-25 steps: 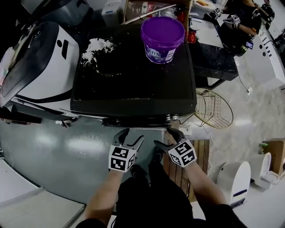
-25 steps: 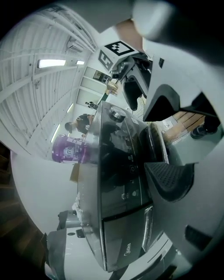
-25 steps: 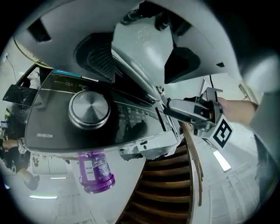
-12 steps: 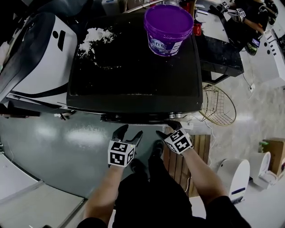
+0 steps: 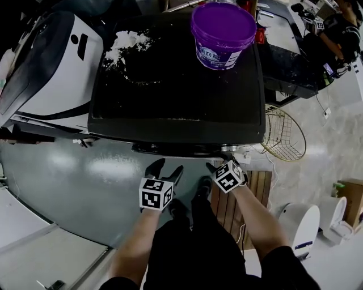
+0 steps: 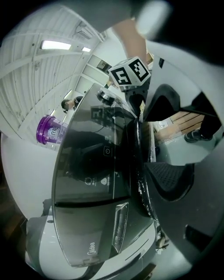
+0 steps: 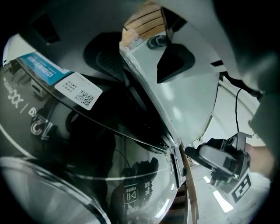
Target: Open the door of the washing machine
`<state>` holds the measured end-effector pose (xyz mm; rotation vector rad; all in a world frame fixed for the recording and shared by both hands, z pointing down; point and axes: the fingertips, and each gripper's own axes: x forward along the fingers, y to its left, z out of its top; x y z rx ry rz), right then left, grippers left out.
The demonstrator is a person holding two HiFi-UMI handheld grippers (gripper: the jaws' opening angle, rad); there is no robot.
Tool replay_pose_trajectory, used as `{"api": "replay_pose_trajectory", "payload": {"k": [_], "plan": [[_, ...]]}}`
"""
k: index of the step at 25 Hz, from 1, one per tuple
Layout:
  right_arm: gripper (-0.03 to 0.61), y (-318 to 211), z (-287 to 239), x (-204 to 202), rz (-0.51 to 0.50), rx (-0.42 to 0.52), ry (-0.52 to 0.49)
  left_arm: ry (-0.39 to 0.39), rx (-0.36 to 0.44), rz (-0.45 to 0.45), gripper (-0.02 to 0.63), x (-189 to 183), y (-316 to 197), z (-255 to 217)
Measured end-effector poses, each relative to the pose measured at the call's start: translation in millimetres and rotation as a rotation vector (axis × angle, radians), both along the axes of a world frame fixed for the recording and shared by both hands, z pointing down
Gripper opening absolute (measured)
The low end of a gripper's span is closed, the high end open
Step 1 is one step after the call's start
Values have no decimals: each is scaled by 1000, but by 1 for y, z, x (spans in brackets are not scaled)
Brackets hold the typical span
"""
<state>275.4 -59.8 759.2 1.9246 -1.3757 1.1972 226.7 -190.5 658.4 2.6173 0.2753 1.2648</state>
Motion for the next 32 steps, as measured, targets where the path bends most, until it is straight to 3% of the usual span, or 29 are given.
{"api": "replay_pose_trajectory", "payload": {"k": [9, 13, 23, 28, 32], "plan": [[136, 1, 11, 8, -213, -152, 209, -2, 19, 37, 305, -2, 9, 7], [124, 3, 15, 8, -289, -210, 271, -3, 6, 23, 305, -7, 9, 9], [114, 5, 11, 9, -167, -142, 181, 9, -13, -8, 305, -42, 0, 10], [111, 7, 8, 11, -105, -175, 208, 16, -22, -18, 305, -68, -12, 6], [103, 15, 8, -23, -169, -178, 148, 13, -21, -20, 305, -91, -25, 4]]}}
